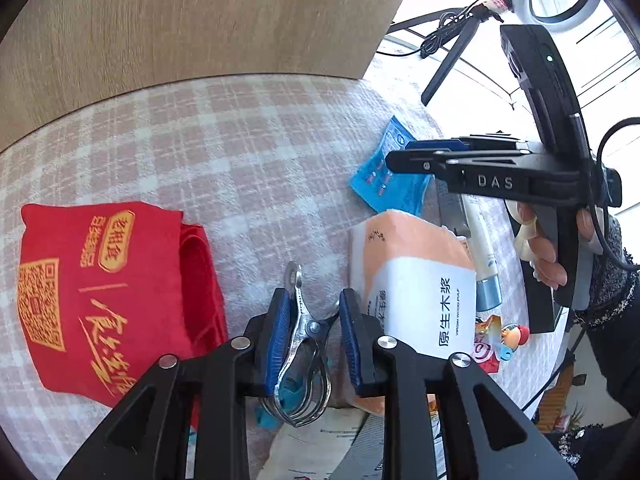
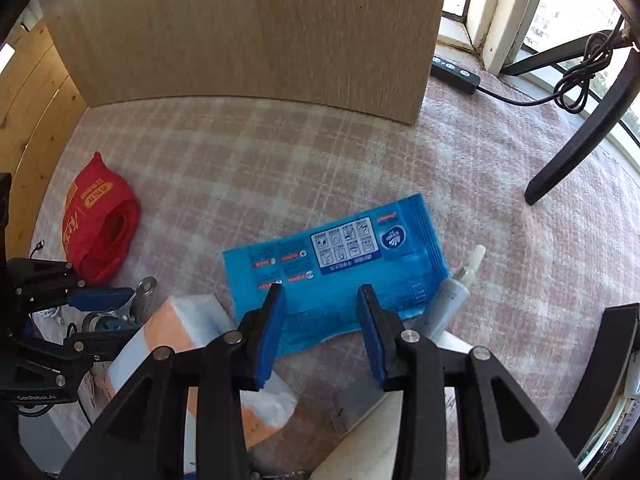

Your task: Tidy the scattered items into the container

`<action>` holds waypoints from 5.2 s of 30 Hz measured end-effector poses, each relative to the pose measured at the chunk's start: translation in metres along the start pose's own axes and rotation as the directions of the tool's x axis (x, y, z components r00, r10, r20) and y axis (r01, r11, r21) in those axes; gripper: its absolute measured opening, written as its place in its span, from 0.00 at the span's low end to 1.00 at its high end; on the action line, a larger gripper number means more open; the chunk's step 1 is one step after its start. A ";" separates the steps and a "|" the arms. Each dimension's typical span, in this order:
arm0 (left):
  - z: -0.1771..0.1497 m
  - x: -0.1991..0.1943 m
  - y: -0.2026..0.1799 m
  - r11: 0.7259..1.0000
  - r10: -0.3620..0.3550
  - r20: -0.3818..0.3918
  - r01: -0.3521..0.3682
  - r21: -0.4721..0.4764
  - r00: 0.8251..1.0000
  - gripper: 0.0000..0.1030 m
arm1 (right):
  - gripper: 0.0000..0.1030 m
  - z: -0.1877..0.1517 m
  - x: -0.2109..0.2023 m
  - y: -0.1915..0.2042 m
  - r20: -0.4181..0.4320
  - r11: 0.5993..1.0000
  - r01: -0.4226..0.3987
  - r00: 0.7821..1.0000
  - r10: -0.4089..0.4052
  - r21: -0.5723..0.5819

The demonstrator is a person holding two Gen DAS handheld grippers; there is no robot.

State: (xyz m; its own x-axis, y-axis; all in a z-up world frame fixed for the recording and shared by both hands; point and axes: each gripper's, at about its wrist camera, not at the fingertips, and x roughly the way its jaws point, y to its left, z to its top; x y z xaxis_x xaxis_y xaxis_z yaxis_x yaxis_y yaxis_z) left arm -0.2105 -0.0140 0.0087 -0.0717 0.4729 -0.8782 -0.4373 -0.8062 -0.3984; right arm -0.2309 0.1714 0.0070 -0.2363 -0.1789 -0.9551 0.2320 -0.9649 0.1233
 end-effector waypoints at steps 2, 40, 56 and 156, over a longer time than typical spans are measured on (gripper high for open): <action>-0.010 0.002 -0.007 1.000 0.002 0.005 -0.002 -0.021 1.000 0.29 | 0.36 -0.020 -0.001 0.007 -0.028 1.000 0.002 1.000 -0.002 -0.025; -0.178 -0.083 0.094 0.902 0.270 0.085 -0.221 -0.371 0.959 0.29 | 0.35 -0.135 -0.082 0.050 0.034 0.977 -0.211 0.977 0.211 0.021; -0.206 -0.084 -0.041 0.975 0.149 0.144 -0.121 -0.187 0.978 0.35 | 0.36 -0.207 -0.101 0.078 0.056 0.973 -0.174 0.981 0.184 -0.151; -0.032 0.039 -0.410 0.907 -0.077 0.194 -0.012 0.422 0.978 0.04 | 0.03 -0.319 -0.283 -0.247 0.323 0.901 0.149 0.899 -0.295 0.407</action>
State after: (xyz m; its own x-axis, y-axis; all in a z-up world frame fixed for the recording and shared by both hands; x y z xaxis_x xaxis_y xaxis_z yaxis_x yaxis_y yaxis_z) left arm -0.0058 0.3235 0.1293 -0.2098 0.5937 -0.7769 -0.7738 -0.5865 -0.2393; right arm 0.0800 0.5222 0.1609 -0.5856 0.0613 -0.8083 -0.2102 -0.9745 0.0784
